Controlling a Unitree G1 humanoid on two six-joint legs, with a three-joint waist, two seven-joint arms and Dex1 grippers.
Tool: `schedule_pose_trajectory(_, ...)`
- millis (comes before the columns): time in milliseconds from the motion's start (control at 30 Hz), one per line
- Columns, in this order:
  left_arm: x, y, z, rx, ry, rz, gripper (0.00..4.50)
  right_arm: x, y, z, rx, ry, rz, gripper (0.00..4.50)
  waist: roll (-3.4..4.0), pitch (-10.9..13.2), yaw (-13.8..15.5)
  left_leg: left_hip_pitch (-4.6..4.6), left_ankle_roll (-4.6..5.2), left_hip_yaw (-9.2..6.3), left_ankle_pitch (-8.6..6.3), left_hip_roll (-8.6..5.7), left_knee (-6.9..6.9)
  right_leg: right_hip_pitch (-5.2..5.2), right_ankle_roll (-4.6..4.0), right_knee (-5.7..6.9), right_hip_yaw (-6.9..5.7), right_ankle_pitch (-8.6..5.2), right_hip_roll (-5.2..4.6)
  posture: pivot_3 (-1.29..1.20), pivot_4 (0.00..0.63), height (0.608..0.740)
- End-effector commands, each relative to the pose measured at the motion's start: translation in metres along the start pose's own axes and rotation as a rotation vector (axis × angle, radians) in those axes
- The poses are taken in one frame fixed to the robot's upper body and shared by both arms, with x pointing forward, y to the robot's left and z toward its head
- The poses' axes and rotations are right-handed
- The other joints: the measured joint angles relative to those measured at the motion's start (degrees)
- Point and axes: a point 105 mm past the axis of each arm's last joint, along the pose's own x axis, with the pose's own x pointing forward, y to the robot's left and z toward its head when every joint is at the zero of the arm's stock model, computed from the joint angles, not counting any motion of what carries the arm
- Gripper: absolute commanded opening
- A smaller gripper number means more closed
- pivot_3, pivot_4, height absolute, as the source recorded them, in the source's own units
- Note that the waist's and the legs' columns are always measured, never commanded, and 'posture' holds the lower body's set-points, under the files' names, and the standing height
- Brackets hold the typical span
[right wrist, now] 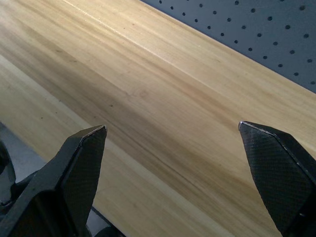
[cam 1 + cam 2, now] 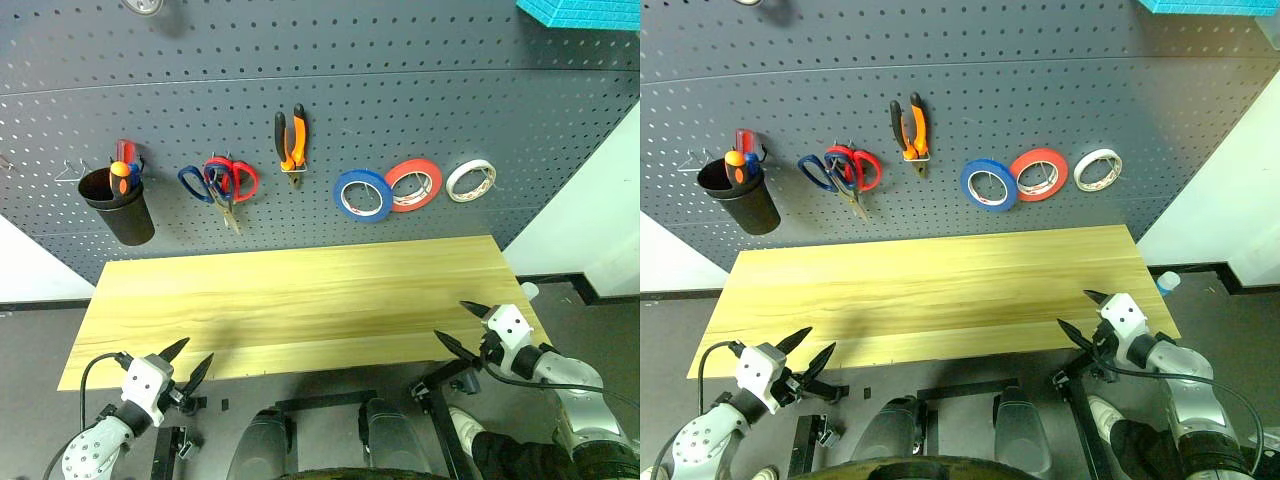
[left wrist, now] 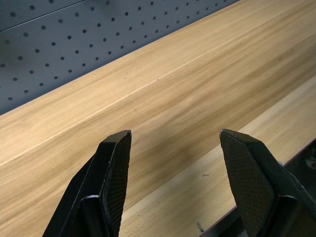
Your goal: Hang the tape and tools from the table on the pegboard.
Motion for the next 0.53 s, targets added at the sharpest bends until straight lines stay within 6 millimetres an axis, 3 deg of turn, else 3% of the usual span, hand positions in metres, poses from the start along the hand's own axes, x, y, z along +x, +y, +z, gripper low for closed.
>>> schedule_pose_trajectory(33, 0.004, -0.002, 0.006, 0.024, -0.028, 0.011, 2.96, 0.000, -0.008, 0.006, -0.021, -0.030, -0.030, 4.50, 0.06, -0.1, -0.1, -0.01, 0.00, 0.00, 0.00, 0.00, 0.00, 0.02, 0.00, -0.05, 0.00, 0.00, 0.00, -0.04, 0.089, 0.733)
schedule_pose_trajectory(533, 0.015, -0.008, 0.012, -0.002, -0.043, 0.013, 2.96, 0.005, -0.007, 0.003, -0.007, -0.033, -0.044, 4.50, 0.40, -0.6, -0.1, -0.01, 0.16, 0.01, -0.09, -0.01, -0.04, 0.05, 0.01, -0.18, 0.00, 0.01, 0.01, -0.06, 0.082, 0.733)
